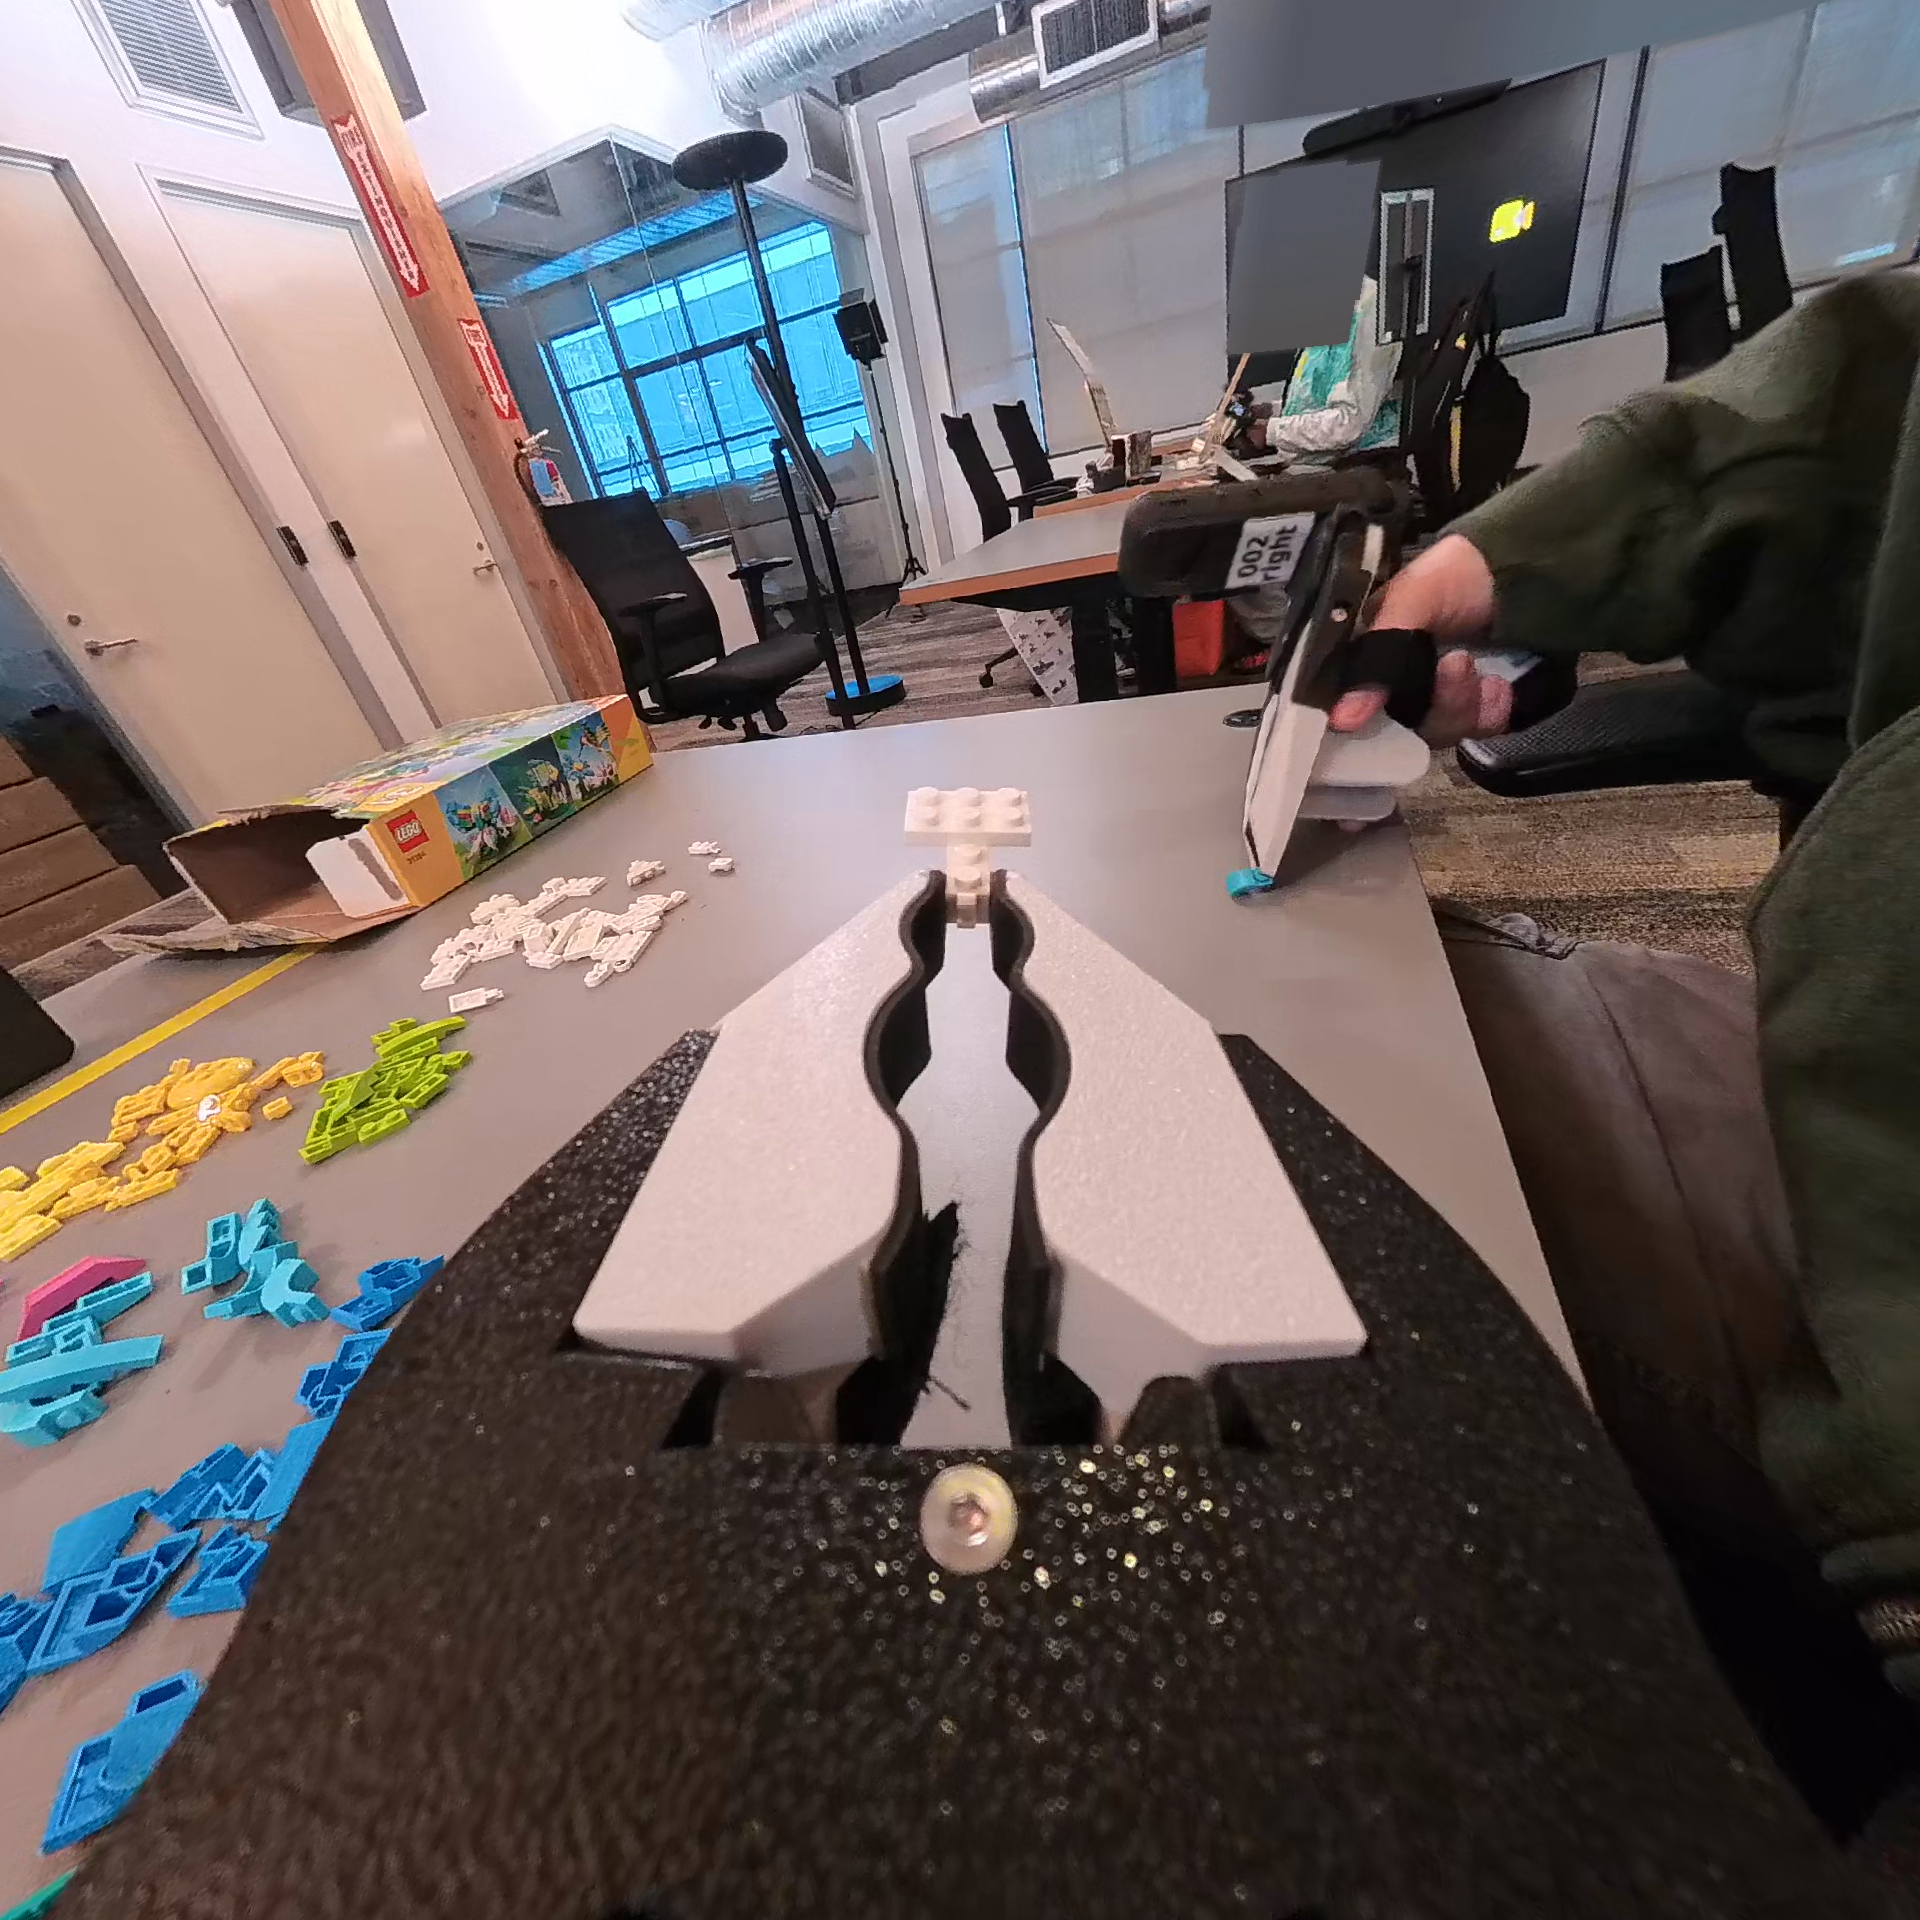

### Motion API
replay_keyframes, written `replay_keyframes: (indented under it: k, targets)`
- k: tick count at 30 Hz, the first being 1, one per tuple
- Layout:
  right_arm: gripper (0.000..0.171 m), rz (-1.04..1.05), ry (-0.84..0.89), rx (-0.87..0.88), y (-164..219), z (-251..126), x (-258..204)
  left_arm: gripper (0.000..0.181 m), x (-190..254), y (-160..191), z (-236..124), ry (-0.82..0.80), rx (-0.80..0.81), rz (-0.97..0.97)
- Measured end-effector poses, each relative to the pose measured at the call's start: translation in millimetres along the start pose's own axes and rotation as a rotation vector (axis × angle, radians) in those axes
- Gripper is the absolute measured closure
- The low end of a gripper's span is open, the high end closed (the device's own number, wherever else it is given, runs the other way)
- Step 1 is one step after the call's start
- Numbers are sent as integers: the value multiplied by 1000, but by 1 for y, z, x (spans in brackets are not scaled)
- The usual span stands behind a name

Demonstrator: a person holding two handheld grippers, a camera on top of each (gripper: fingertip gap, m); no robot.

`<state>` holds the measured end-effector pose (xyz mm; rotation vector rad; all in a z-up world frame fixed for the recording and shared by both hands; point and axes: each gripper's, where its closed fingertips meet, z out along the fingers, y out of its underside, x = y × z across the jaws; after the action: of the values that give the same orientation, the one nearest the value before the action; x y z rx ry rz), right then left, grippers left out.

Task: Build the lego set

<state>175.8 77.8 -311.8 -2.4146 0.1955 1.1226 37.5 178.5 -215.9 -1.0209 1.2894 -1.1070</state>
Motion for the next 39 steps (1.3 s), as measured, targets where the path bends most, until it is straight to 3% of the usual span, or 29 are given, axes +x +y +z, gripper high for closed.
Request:
replay_keyframes:
  k: [8,15,20,25,27,35,39]
  targets:
    - [153,-69,171,-8,-8,-19,14,176,1,0,0,6,-1,1]
    - [147,-502,313,-78,-2,-16,13,176,1,0,0,7,-2,0]
    - [146,-576,299,-75,0,-8,5,176,1,0,0,9,-2,1]
    - [148,-589,127,-107,14,7,-25,176,2,0,0,10,-2,1]
    - [149,-611,133,-96,9,3,-24,176,2,0,0,10,-2,2]
    - [145,-1104,167,-129,-7,-2,-8,176,2,0,0,13,-3,2]
    - [146,-1161,115,-201,-7,3,-5,176,2,0,1,15,-4,5]
